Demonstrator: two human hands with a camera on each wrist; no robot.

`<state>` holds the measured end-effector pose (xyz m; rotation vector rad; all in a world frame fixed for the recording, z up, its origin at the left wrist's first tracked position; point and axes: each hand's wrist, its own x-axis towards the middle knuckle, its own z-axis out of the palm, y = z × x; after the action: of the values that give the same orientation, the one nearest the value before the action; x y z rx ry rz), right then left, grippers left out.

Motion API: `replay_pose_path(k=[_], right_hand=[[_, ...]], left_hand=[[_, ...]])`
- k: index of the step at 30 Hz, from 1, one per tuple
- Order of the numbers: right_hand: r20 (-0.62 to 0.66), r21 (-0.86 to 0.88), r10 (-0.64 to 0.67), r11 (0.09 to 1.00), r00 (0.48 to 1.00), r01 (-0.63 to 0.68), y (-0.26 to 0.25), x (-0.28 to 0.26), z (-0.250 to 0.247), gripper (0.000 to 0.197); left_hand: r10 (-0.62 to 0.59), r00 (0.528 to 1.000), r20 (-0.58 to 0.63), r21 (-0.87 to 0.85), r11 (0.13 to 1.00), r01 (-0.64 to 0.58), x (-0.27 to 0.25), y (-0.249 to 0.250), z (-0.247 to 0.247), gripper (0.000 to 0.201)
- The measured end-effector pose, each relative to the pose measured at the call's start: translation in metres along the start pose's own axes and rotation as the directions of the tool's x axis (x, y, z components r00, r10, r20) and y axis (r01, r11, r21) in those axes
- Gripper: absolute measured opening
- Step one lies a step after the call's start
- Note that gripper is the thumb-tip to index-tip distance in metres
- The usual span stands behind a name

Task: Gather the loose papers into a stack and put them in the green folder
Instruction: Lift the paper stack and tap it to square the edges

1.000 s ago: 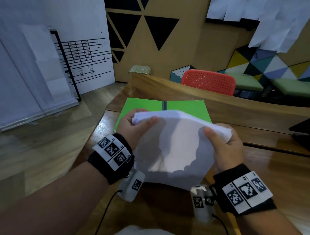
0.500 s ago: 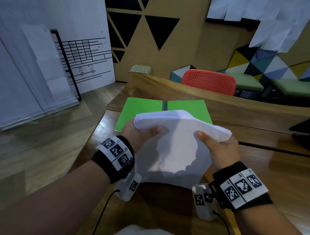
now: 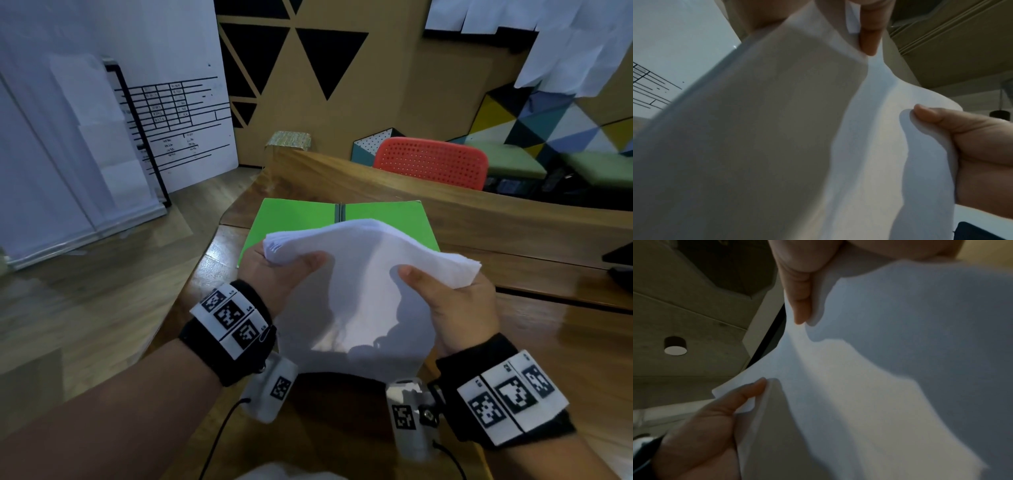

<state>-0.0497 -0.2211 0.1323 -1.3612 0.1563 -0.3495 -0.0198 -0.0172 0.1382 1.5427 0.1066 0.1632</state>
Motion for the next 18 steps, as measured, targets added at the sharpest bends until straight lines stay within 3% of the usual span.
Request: replay_pose_path(k=[3,6,10,13,15,16,18], right_hand=[[-0.011,-0.030,-0.012,0.999,1.000,0.011,0.001,0.001,0.000,0.031],[-0.054,0.011,-0.031,0.999,0.998,0.032,-0.003,0.004,-0.001,0.025],[-0.071,0.100,-0.031,0.994,0.997,0.038,-0.007,0.011,-0.001,0.022],[-0.052,0.110,-0.048,0.992,0.998,0.053,-0.007,0.011,0.000,0.028],[-0.014,0.086,-0.030,0.996,0.999,0.031,-0.003,0.010,-0.002,0.020],[0.001,0.064,-0.025,0.998,1.000,0.024,0.000,0.009,-0.001,0.022],[-0.041,-0.033,0.006,0.999,0.999,-0.007,0.005,0.006,0.003,0.025]], left_hand=[[0.077,0.997,0.023,-0.091,0.993,-0.074,0.002,-0.001,0.001,0.023],[0.130,0.991,0.015,-0.179,0.976,-0.125,0.004,0.007,0.004,0.006],[0.145,0.989,-0.031,-0.230,0.962,-0.148,0.011,0.011,0.006,0.023],[0.118,0.992,0.035,-0.289,0.952,-0.103,0.014,0.006,0.005,0.005],[0.081,0.991,0.106,-0.204,0.977,-0.058,0.014,-0.002,0.004,0.038],[0.037,0.991,0.126,-0.130,0.991,-0.021,0.013,-0.004,0.006,0.042],[-0.073,0.994,0.083,0.000,0.997,0.073,0.010,-0.009,0.010,0.023]])
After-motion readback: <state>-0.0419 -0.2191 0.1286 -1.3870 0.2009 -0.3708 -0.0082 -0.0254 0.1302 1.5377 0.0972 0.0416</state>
